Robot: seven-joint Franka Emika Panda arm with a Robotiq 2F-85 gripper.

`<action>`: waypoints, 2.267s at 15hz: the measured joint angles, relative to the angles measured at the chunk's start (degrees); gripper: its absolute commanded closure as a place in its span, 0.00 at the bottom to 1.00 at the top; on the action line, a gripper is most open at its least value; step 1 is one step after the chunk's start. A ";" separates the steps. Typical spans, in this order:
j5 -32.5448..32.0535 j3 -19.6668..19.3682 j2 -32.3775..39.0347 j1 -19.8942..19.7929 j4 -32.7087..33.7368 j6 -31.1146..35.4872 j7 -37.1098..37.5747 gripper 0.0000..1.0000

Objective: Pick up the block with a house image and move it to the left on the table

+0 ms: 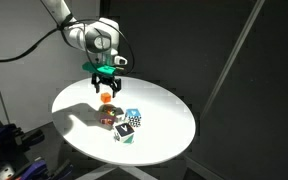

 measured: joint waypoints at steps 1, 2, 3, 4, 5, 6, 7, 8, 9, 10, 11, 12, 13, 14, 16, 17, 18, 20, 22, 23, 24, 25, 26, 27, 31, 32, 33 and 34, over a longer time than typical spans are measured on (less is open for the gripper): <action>0.00 0.08 0.30 0.00 0.17 -0.78 -0.42 0.00; 0.00 0.16 0.74 0.00 0.50 -1.59 -1.04 0.00; 0.00 0.23 1.18 0.00 0.88 -2.28 -1.52 0.00; 0.00 0.29 1.68 -0.01 1.39 -3.00 -2.08 0.00; 0.00 0.34 2.21 -0.01 1.96 -3.58 -2.54 0.00; 0.00 0.38 2.80 -0.02 2.63 -4.09 -3.15 0.00; 0.00 0.43 3.41 -0.03 3.32 -4.54 -3.69 0.00; 0.00 0.48 4.04 -0.05 4.04 -4.92 -4.28 0.00; 0.00 0.55 4.64 -0.08 4.69 -5.14 -4.98 0.00; 0.00 0.66 5.30 -0.12 5.33 -5.22 -5.81 0.00; 0.00 0.80 5.95 -0.20 5.92 -5.25 -6.45 0.00; 0.00 0.96 6.61 -0.30 6.47 -5.26 -7.04 0.00; 0.00 1.13 7.28 -0.42 7.01 -5.26 -7.64 0.00; 0.00 1.28 7.94 -0.54 7.54 -5.27 -8.05 0.00; 0.00 1.42 9.21 -0.66 8.47 -5.27 -8.63 0.00; 0.00 1.48 9.79 -0.73 8.92 -5.27 -8.91 0.00; 0.00 1.51 10.29 -0.77 9.23 -5.27 -9.20 0.00; 0.00 1.56 11.10 -0.86 9.77 -5.26 -9.88 0.00; -0.01 1.72 11.78 -1.04 10.28 -5.26 -10.49 0.00; -0.01 1.80 12.04 -1.15 10.48 -5.26 -10.75 0.00; -0.01 1.88 12.26 -1.27 10.66 -5.25 -11.04 0.00; -0.01 1.91 12.50 -1.36 10.86 -5.25 -11.27 0.00; -0.01 1.96 12.73 -1.49 11.06 -5.25 -11.44 0.00; -0.01 1.99 12.96 -1.61 11.27 -5.25 -11.57 0.00; -0.01 2.10 14.12 -2.19 12.19 -5.25 -12.35 0.00; -0.02 2.10 14.42 -2.28 12.33 -5.25 -12.49 0.00; -0.04 2.12 14.70 -2.35 12.43 -5.25 -12.67 0.00; -0.05 2.17 14.93 -2.41 12.45 -5.17 -12.88 0.00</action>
